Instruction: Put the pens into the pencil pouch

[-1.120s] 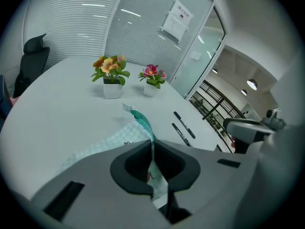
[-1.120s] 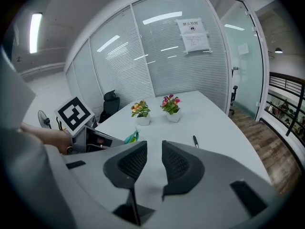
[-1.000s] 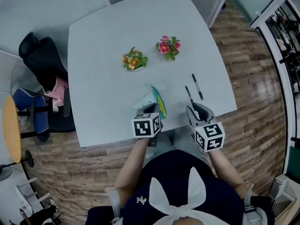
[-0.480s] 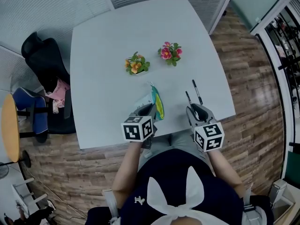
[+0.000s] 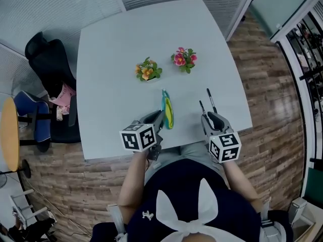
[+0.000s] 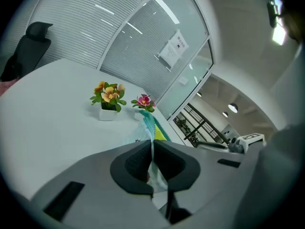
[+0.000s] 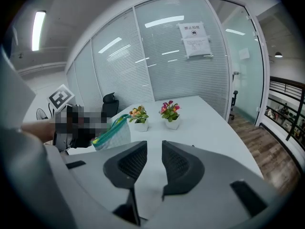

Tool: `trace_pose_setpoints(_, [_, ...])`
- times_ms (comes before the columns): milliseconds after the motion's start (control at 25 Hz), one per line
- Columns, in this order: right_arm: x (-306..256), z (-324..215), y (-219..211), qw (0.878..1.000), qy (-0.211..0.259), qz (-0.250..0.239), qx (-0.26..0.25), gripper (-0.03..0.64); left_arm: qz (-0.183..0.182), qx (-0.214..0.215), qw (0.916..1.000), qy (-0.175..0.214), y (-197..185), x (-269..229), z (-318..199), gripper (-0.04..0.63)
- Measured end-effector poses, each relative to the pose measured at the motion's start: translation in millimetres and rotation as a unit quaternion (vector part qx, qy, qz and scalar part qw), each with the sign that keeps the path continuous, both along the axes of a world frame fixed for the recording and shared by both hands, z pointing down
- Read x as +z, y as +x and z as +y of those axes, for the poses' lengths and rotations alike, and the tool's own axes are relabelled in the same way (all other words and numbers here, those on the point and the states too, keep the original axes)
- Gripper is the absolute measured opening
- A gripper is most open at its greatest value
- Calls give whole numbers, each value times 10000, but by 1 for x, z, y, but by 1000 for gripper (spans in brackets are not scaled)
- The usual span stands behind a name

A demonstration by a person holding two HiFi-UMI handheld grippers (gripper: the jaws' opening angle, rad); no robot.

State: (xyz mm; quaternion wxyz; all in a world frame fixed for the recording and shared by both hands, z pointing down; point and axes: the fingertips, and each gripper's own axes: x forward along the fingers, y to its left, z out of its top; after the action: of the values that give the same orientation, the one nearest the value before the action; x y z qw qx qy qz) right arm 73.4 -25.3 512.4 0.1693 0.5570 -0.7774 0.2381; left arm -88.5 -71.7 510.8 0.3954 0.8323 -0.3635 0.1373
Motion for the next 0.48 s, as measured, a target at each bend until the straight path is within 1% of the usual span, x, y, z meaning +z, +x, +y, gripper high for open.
trace_pose_setpoints(80, [0, 0, 2, 10000, 0, -7, 35, 104, -128, 12, 9999, -26, -3, 5, 2, 32])
trace_pose_setpoints(200, [2, -3, 4, 10000, -15, 0, 57, 104, -97, -8, 9999, -42, -5, 6, 1, 32])
trace_pose_setpoints(480, [19, 3, 9, 9997, -197, 56, 96, 110, -180, -3, 9998, 12, -5, 6, -1, 32])
